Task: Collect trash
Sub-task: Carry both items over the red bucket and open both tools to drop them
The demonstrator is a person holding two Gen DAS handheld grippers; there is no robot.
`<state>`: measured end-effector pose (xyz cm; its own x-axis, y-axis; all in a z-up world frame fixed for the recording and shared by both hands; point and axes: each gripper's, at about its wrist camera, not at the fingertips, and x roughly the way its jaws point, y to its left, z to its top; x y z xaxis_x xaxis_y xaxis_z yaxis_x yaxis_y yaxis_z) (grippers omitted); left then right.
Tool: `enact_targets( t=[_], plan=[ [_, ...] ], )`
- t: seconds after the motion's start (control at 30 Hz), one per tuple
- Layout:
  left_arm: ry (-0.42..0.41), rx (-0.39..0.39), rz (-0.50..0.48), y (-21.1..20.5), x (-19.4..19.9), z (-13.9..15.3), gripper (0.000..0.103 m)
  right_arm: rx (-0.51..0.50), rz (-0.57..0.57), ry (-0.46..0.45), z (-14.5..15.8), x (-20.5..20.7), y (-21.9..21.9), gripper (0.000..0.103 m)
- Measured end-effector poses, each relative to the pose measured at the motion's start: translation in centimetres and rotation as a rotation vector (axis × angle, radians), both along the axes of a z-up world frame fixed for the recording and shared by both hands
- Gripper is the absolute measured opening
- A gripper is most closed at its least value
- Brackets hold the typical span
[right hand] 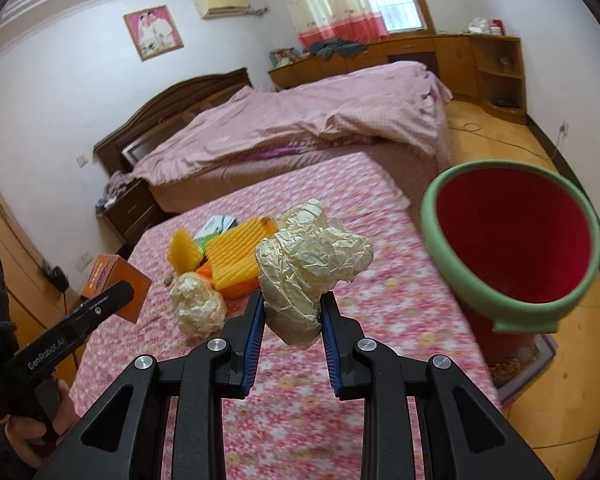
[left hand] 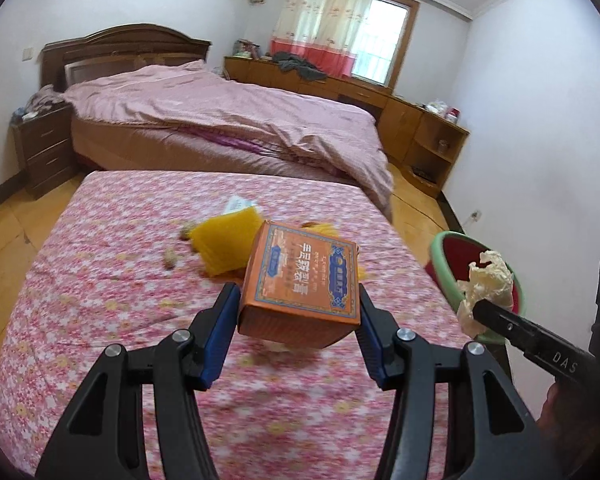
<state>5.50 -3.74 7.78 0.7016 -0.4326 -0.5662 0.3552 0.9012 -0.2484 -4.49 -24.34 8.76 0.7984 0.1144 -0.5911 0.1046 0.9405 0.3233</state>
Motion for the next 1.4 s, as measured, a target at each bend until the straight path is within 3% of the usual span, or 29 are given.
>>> enact_targets(
  t=[0.6,1.0,1.4],
  plan=[
    [0.001,0.052,-0.268,-13.8,0.8,1.5,0.056,0.01,-0.226,-0.012,0.3,-3.3,-11.0,0.028],
    [0.086,0.076,-0.392,-24.3,3.1,-1.4,0.056,0.048,-0.322,0.059,-2.5,-3.8,-18.1,0.029],
    [0.139,0.117,-0.438,-29.4,5.2,-4.8,0.056,0.065,-0.361,0.135,-5.1,-2.9,-20.8,0.032]
  ],
)
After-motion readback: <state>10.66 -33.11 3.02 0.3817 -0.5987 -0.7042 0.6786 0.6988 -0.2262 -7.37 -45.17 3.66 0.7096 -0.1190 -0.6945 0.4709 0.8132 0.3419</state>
